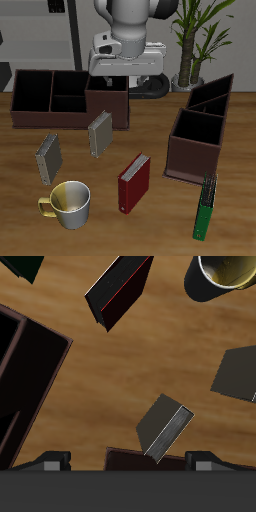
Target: Place the green book into the left desk caddy's left compartment
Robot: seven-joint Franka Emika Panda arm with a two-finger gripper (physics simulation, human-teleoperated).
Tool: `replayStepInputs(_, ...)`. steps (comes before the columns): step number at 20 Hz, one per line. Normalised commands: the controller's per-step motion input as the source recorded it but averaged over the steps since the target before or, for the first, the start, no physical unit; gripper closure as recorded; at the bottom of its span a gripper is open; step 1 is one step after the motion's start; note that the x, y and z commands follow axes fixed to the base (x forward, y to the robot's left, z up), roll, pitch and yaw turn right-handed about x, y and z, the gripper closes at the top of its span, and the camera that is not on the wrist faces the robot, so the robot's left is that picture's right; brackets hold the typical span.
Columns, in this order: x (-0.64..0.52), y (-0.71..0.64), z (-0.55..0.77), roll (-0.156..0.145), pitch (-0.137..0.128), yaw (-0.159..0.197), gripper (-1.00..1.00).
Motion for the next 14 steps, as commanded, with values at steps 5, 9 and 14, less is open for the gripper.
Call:
replayStepInputs(5,0.05,0.04,-0.12,-0.007,0.010,0.004,-1.00)
replayStepInputs(9,0.20,0.11,0.04,-0.035,-0.034,-0.056,-1.00)
replayStepInputs(14,0.30,0.32,0.06,0.039,-0.003,-0.031,-1.00)
